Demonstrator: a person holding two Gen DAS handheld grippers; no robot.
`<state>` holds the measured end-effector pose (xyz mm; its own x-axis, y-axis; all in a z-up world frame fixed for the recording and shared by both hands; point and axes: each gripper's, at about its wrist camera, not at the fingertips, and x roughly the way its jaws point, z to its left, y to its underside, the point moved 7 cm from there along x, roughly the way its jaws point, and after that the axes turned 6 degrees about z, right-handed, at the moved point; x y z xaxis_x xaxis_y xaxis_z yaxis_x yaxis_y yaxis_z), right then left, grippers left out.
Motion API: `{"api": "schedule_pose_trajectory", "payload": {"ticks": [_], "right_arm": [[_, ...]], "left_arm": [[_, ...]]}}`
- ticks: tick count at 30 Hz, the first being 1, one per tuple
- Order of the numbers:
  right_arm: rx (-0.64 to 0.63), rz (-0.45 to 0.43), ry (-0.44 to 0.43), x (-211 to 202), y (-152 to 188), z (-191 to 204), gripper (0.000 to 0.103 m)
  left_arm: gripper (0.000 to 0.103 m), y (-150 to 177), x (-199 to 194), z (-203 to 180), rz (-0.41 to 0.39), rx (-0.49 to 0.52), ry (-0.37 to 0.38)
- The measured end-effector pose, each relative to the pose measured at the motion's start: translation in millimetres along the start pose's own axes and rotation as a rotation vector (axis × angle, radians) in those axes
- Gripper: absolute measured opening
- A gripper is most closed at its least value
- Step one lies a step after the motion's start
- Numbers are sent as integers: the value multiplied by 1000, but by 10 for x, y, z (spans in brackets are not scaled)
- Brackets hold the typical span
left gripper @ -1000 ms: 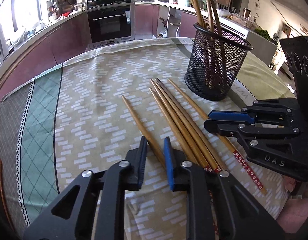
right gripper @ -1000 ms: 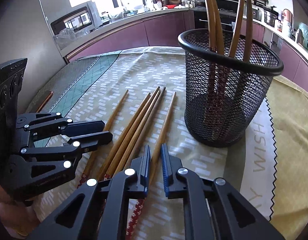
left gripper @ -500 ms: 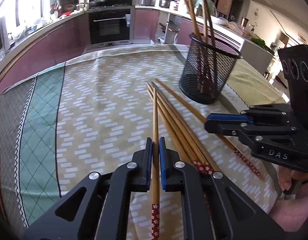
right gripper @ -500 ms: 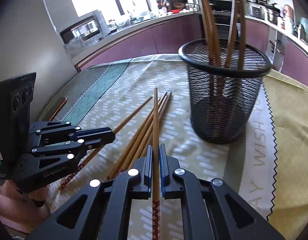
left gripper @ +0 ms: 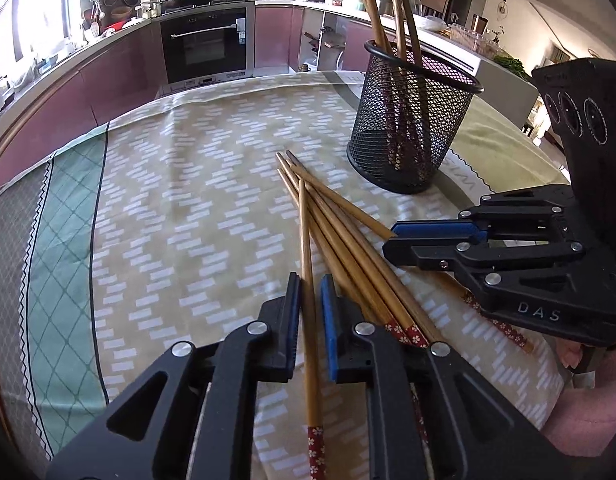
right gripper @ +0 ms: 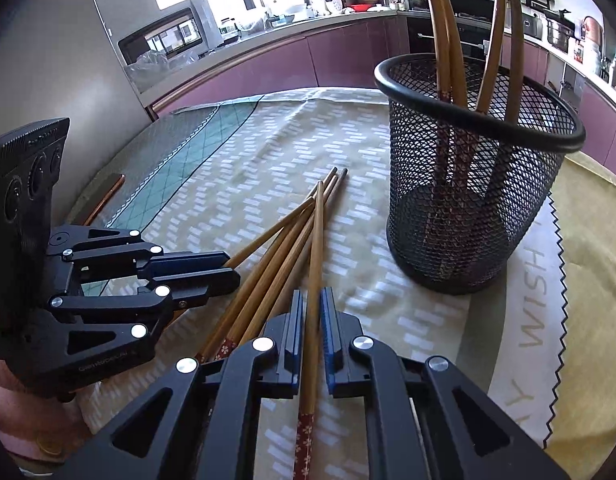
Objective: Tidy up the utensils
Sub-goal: 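Close the left tool on one chopstick while the right tool grasps another chopstick, then lift the left tool's chopstick upright over the mesh cup while the right tool carries its chopstick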
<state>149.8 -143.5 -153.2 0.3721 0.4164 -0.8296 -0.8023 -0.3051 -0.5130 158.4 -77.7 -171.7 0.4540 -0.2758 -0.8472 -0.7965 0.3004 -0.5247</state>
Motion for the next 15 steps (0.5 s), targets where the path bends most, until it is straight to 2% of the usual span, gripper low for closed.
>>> {"api": "schedule_pose_trajectory", "payload": {"ticks": [9,15], "right_arm": [[-12,-67,-19,-263,16,12,6],[-3,-140,-32,-583,12,-56,6]], "left_arm": [[7,-45,-87,8,-21,-24,0],[7,-111,-356,5,-71,-24,46]]}}
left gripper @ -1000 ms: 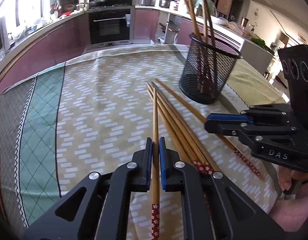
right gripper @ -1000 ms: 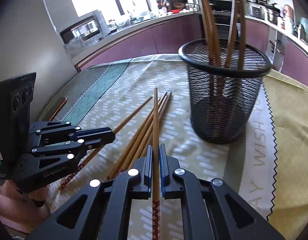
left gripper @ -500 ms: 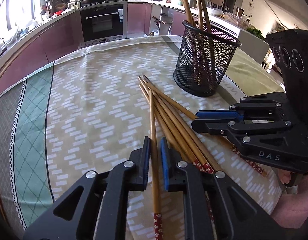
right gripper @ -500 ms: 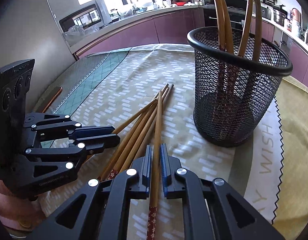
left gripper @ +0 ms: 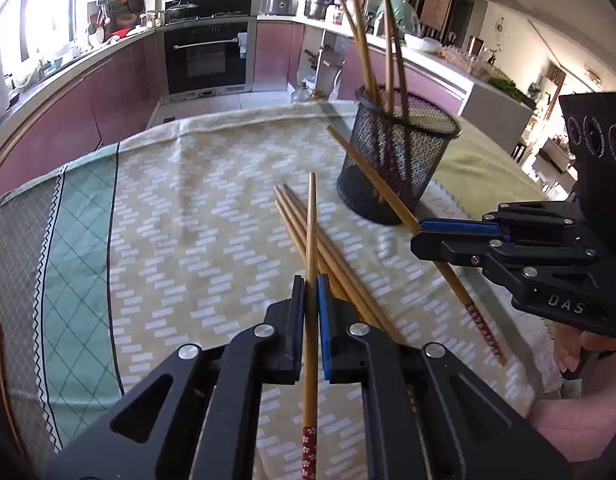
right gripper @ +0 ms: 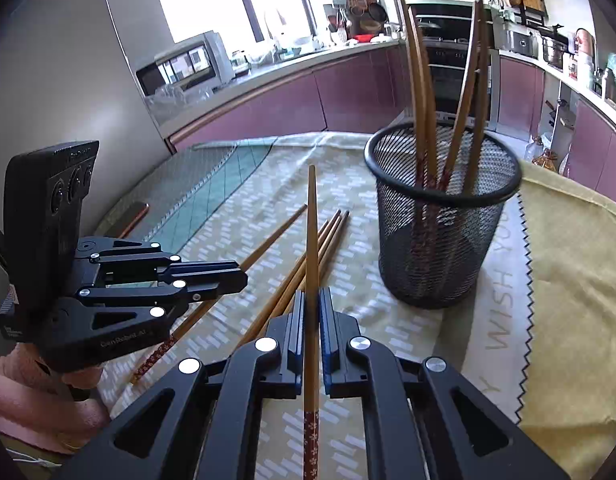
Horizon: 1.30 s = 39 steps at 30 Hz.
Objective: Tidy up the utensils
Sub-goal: 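Lift the left tool's chopstick upright over the mesh cup while the right tool carries its chopstick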
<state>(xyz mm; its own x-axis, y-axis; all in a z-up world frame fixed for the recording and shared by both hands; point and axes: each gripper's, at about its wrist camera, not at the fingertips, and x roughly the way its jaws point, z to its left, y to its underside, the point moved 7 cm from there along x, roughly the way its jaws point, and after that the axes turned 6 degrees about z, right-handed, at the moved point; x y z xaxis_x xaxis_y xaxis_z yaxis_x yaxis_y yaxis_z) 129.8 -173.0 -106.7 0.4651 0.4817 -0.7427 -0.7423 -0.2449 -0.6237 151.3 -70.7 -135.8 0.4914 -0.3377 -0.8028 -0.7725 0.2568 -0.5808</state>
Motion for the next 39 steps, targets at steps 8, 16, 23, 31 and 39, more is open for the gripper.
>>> {"api": "schedule_pose_trajectory", "payload": {"ticks": [8,16,23,31,39], "right_arm": [[30,-98,-16,-397,-89,-113,6],[42,-175,-21,-673,-195,-192,6],[35,-238,-13,-875,-394,-253,6],[12,-312,10,-1125,-652,-318,6],[-1,-376,28,-1352,-898,-377,6]], "left_arm": [[7,-204,-423,-76,-91,-13,86],[7,-420,-838,-152,-188,-7,145],[7,-632,-1053,-201,-261,-5,164],[7,-969,-1164,-264,-324,-7,175],[7,-1300,-1243,-405,-366,13,199]]}}
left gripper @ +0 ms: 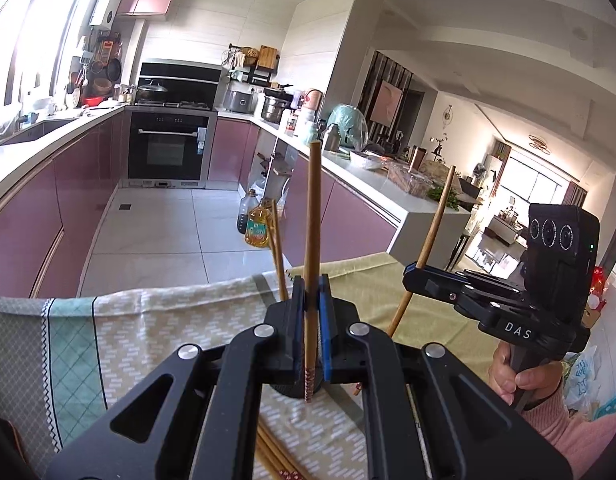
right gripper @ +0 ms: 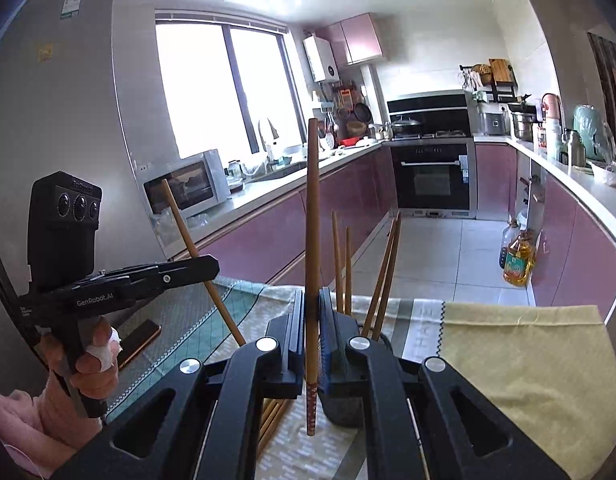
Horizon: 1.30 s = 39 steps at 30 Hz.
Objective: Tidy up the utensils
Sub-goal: 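Lift the left tool's chopstick upright over the mesh cup while the right tool carries its chopstick, then lower the left tool's chopstick into the cup and open while the right tool releases its chopstick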
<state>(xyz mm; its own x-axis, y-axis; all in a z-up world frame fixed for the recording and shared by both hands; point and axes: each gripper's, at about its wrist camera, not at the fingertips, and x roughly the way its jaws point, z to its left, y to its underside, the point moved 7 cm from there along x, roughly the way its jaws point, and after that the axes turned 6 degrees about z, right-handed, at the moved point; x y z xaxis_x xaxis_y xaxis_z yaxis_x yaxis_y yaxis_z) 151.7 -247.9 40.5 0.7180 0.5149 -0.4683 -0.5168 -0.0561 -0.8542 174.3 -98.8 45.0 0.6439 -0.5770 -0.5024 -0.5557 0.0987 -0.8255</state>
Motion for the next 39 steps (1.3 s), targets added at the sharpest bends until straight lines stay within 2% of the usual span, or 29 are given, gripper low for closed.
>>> {"api": "schedule_pose_trajectory", "payload": {"ticks": [7,15,19,27,34,39], "right_arm": [[-5,-51,16,-51,-216,-58,6],[17,-55,43,89,-226,-187,6],[28,-15,44,260,-152,-239,6],[46,91,38,584,69,-275,6],[68,183,47,784,214,-339,6],[83,209,55,861,239,-379,6]], "left_arm": [[7,-235,69,-145,-32,26,10],[7,-355,191,-214,-48,39,-5],[7,-266,371,-231,10,79,-41],[7,33,749,-241,151,136,-30],[7,172,973,-69,232,117,-18],[7,188,1078,10,254,95,-14]]}}
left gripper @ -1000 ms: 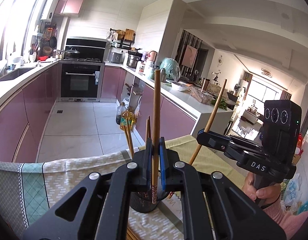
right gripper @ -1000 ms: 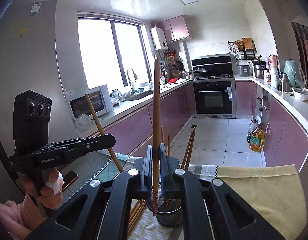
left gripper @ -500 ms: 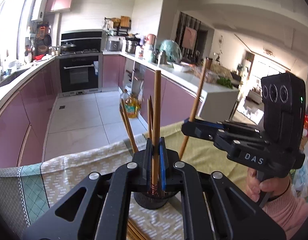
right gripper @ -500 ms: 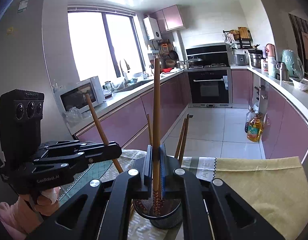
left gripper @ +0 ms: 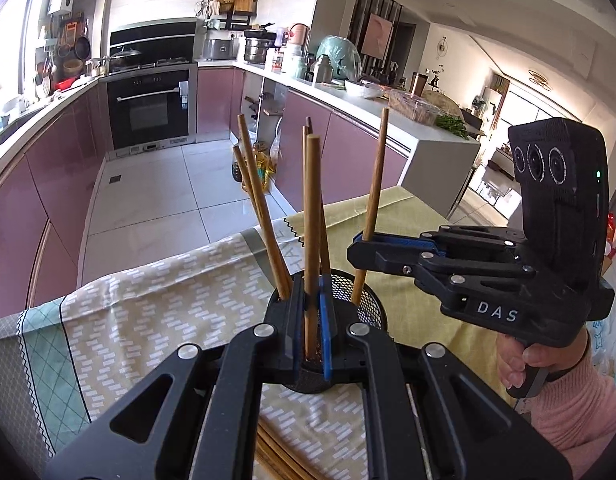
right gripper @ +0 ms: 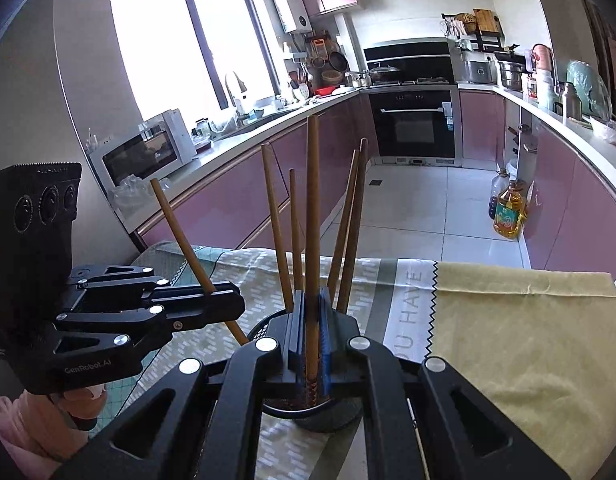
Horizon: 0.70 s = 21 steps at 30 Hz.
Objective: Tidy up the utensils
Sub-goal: 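Lower the left tool's chopstick into the cup and open while the right tool releases its chopstick, then move both open tools back over the remaining chopsticks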
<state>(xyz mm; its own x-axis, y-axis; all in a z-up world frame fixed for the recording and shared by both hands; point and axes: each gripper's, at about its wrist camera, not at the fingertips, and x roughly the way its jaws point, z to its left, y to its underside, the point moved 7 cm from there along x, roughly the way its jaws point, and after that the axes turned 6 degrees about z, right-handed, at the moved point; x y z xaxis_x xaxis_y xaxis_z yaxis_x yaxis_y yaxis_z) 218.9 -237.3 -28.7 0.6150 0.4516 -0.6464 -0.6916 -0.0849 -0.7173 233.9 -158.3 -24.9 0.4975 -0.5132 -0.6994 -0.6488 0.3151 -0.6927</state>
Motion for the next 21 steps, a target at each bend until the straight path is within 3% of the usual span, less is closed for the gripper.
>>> {"api": "schedule_pose_trajectory", "payload": {"ticks": [8,12,17,21], "right_arm": [[22,-2,26,59,-15,-62,8],[5,-24,64,2,5,-58,14],[-6,-43,70,-97,78,-23,17],[-43,-62,37,-227,161,121,30]], "left_arm": [[9,-81,176,102,13,-40,-34],[28,-34,190,130,8,-51,-47],[30,59,61,165,-26,-60,-71],[39,183,-129,188,-75,-66,-97]]}}
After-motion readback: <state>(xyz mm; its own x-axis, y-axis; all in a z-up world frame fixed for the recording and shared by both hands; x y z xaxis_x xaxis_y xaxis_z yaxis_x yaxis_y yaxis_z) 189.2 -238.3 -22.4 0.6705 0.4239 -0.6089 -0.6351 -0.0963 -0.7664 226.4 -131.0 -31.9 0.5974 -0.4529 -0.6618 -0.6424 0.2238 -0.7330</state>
